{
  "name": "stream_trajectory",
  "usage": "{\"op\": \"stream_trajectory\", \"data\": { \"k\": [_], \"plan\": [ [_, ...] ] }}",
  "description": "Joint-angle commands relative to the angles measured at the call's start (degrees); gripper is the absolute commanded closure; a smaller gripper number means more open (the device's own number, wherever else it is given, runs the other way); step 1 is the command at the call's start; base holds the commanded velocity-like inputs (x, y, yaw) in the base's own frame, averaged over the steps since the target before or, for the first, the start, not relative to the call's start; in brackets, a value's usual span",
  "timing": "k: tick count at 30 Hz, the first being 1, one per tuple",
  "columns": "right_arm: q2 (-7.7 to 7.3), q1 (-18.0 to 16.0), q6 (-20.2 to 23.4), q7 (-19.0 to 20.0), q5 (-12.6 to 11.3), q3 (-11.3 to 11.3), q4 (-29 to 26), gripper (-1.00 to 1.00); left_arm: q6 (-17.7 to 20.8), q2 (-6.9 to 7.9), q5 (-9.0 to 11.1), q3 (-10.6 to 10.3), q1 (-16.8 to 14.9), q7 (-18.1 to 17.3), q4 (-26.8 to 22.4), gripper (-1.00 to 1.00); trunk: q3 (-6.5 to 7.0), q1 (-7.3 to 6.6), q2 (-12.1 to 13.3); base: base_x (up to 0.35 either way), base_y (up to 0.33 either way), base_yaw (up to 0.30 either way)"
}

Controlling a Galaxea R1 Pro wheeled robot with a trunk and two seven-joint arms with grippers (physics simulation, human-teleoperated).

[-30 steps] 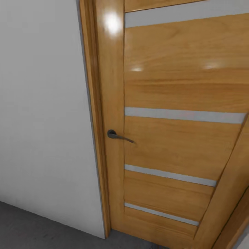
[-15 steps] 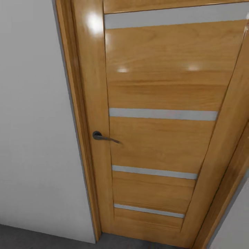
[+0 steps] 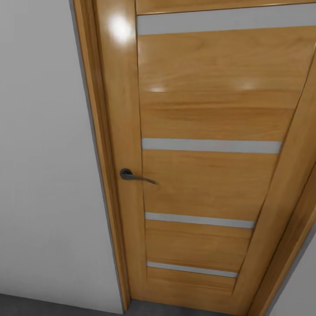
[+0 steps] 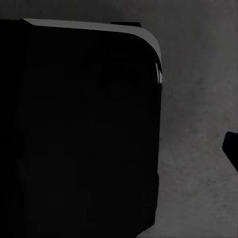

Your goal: Move the two storage containers from the living room to the garage. In the garage, place one container on the floor and stack the other container on top of it (either order is fine).

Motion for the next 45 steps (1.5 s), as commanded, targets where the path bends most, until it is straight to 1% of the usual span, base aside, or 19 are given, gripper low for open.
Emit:
{"op": "stream_trajectory", "data": {
  "k": [1,5,10,21,33,45],
  "plan": [
    [0.00,0.01,-0.19,-0.07,0.03,0.01,-0.01,-1.00,-0.04,-0.01,0.04,0.03,0.03,0.06,-0.10,-1.00,-0.03,0.01,-0.02,0.109,0.284,-0.002],
    [0.00,0.01,-0.19,-0.07,0.05,0.01,-0.01,-1.00,-0.02,-0.01,0.04,0.00,0.02,0.06,-0.10,-1.00,-0.03,0.01,-0.02,0.117,0.277,-0.001],
    [0.00,0.01,-0.19,-0.07,0.06,0.01,-0.01,-1.00,-0.05,-0.01,0.04,0.00,0.02,0.06,-0.10,-1.00,-0.03,0.01,-0.02,0.069,0.109,0.000],
    [0.00,0.01,-0.19,-0.07,0.06,0.01,-0.01,-1.00,-0.06,-0.01,0.04,0.02,0.02,0.06,-0.10,-1.00,-0.03,0.01,-0.02,0.015,0.008,0.000],
    [0.00,0.01,-0.19,-0.07,0.06,0.01,-0.01,-1.00,-0.06,-0.01,0.04,0.00,0.02,0.05,-0.10,-1.00,-0.03,0.01,-0.02,0.200,0.000,0.000],
    [0.00,0.01,-0.19,-0.07,0.06,0.01,-0.01,-1.00,-0.06,-0.01,0.04,0.00,0.04,0.06,-0.10,-1.00,-0.03,0.01,-0.02,0.016,0.000,0.000]
  ]
}}
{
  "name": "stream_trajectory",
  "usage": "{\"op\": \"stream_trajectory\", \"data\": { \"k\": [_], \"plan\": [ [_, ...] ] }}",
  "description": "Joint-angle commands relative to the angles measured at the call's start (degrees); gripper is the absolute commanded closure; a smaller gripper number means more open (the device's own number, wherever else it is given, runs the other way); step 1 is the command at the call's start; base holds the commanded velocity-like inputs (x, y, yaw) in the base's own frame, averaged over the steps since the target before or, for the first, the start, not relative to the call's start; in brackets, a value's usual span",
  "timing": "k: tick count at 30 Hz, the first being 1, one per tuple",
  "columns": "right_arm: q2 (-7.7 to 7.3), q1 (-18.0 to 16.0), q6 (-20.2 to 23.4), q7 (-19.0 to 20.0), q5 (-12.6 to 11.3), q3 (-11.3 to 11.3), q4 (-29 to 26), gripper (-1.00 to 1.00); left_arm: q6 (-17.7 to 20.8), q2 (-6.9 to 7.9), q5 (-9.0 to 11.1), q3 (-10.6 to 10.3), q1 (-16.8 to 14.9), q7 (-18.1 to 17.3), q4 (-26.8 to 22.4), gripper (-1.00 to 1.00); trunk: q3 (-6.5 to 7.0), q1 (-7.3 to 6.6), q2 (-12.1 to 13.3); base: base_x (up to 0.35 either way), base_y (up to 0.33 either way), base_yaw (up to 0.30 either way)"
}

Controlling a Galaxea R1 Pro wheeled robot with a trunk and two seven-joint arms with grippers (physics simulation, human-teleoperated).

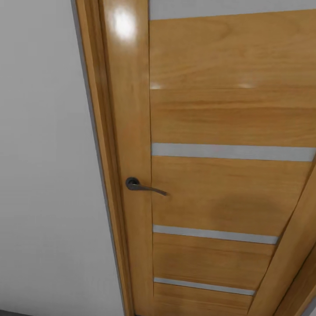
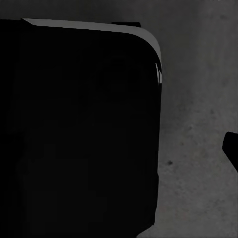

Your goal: Move the two storage containers from the living room to the garage. In the garage, place one container on the floor and stack the other container on top of it (either order is fine).

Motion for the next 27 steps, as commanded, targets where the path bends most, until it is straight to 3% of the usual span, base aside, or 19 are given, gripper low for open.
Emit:
{"op": "stream_trajectory", "data": {
  "k": [1,27],
  "plan": [
    [0.00,0.01,-0.18,-0.07,0.03,0.01,-0.01,-1.00,-0.03,-0.01,0.04,0.03,0.03,0.06,-0.10,-1.00,-0.03,0.00,-0.02,0.001,0.000,0.000],
    [0.00,0.01,-0.18,-0.07,0.03,0.02,-0.01,-1.00,-0.04,-0.01,-0.04,0.03,0.02,0.05,-0.10,-1.00,-0.03,0.00,-0.02,0.034,-0.045,0.000]
  ]
}}
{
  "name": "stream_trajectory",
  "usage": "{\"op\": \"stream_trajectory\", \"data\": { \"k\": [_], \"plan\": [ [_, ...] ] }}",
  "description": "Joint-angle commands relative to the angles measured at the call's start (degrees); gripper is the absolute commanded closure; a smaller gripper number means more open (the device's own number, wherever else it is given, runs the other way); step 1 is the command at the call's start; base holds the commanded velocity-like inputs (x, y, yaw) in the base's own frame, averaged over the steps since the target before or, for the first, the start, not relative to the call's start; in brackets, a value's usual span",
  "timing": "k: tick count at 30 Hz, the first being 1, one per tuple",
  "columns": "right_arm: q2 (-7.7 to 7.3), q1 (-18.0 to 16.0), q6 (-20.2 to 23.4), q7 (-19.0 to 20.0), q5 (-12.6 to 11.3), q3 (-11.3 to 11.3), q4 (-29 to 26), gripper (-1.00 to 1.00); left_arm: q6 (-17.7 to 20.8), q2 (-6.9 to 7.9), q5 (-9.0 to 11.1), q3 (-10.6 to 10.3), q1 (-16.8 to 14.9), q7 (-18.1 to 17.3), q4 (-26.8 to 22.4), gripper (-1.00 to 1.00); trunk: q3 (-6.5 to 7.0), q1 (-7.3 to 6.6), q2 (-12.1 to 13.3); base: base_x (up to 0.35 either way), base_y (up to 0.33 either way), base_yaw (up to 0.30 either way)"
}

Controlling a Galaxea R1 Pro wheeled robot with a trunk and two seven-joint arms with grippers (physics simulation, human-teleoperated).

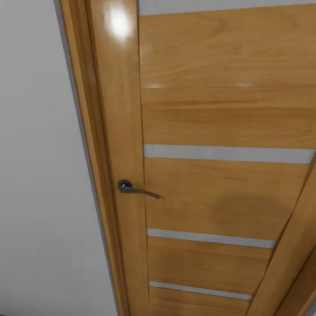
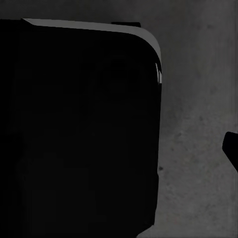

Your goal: Move the two storage containers from the living room to the garage. In the garage, place one container on the floor and stack the other container on top of it (either order is fine).

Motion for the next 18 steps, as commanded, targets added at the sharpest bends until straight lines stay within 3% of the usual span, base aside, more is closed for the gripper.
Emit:
{"op": "stream_trajectory", "data": {
  "k": [1,18],
  "plan": [
    [0.00,0.01,-0.18,-0.07,0.03,0.02,-0.01,-1.00,-0.03,-0.01,0.03,0.03,0.03,0.06,-0.10,-1.00,-0.03,0.00,-0.02,0.004,-0.005,0.000],
    [0.00,0.01,-0.18,-0.07,-0.10,-0.14,-0.01,-1.00,-0.03,-0.01,0.04,0.03,0.03,0.06,-0.10,-1.00,0.00,0.00,-0.02,0.000,-0.001,-0.013]
  ]
}}
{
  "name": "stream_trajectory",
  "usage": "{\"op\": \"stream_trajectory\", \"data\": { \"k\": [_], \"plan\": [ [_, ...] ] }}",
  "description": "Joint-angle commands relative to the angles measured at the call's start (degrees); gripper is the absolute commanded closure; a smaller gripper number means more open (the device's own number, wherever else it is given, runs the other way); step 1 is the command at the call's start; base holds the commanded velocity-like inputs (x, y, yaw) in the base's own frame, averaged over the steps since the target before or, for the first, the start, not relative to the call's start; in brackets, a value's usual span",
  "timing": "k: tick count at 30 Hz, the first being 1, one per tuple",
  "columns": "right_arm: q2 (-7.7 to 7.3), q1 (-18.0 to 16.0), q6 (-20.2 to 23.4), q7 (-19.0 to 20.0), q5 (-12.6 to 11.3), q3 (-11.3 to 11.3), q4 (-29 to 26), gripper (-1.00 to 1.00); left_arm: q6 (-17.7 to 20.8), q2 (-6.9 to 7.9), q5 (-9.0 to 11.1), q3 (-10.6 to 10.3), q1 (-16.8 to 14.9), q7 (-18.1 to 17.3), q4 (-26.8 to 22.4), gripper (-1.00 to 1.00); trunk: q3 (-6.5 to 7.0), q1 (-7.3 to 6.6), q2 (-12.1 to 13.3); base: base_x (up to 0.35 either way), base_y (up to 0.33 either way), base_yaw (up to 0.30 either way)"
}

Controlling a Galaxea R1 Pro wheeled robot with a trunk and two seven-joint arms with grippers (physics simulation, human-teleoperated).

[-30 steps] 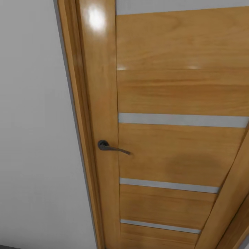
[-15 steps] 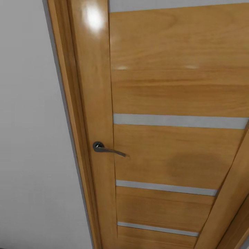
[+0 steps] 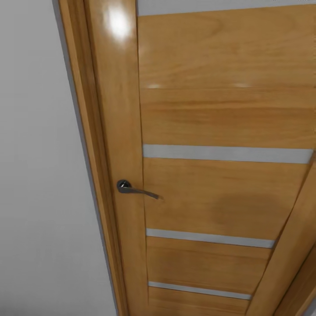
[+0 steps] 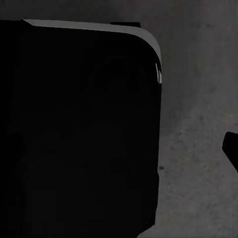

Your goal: Move the two storage containers from the living room to the garage. In the garage, place one container on the floor and stack the other container on top of it (either order is fine).

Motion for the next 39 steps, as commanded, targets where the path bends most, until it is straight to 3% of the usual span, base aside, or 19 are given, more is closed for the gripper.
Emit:
{"op": "stream_trajectory", "data": {
  "k": [1,14,39],
  "plan": [
    [0.00,0.01,-0.18,-0.07,-0.05,-0.08,-0.01,-1.00,-0.03,-0.01,0.03,0.03,0.04,0.06,-0.11,-1.00,0.00,0.00,-0.02,0.000,0.000,-0.150],
    [0.00,0.01,-0.18,-0.07,-0.16,-0.22,-0.01,-1.00,-0.03,-0.01,0.03,0.03,0.04,0.06,-0.11,-1.00,0.56,0.00,-0.02,0.000,0.000,-0.178],
    [-0.03,0.01,-0.20,-0.07,-0.12,-0.13,-0.01,-1.00,-0.03,-0.01,0.03,0.03,0.04,0.06,-0.11,-1.00,0.61,0.00,-0.02,0.000,0.000,-0.006]
  ]
}}
